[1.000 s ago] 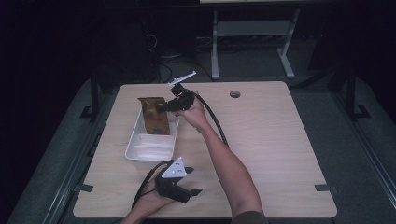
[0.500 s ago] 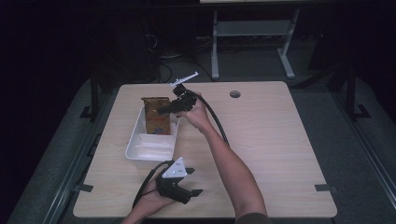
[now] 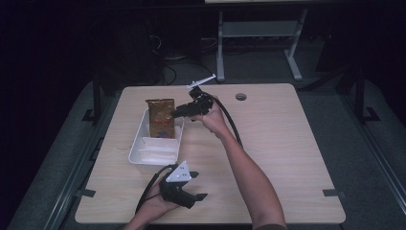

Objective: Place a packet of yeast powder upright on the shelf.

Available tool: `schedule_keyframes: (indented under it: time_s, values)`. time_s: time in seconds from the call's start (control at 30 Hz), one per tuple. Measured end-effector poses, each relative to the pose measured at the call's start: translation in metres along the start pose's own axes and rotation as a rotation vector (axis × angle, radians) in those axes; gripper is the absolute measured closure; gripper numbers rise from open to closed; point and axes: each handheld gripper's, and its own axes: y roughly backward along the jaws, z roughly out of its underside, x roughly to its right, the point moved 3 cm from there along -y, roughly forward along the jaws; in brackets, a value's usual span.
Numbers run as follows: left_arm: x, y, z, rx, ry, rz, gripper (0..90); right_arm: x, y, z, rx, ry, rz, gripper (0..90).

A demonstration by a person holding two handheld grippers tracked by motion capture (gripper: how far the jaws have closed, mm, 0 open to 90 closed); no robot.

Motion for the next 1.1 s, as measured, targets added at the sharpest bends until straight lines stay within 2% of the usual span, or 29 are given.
schedule_keyframes:
  time_s: [0.37,0.53,0.67,1.1]
  values:
    - [-0.001,0.0,0.0,0.001,0.002,-0.006,22.8,0.0,0.022,0.01,0.014,0.004,0.004,50.6]
    - [-0.001,-0.002,0.001,-0.003,0.0,-0.007,22.9,-0.002,0.039,0.016,0.034,-0.003,-0.003,49.6]
    - [0.0,-0.003,0.001,-0.007,0.001,-0.006,22.8,-0.001,0.047,0.023,0.034,-0.002,0.0,48.6]
    - [0.0,-0.008,0.002,-0.015,0.002,0.002,22.8,0.004,0.073,0.051,0.05,-0.04,0.005,45.4]
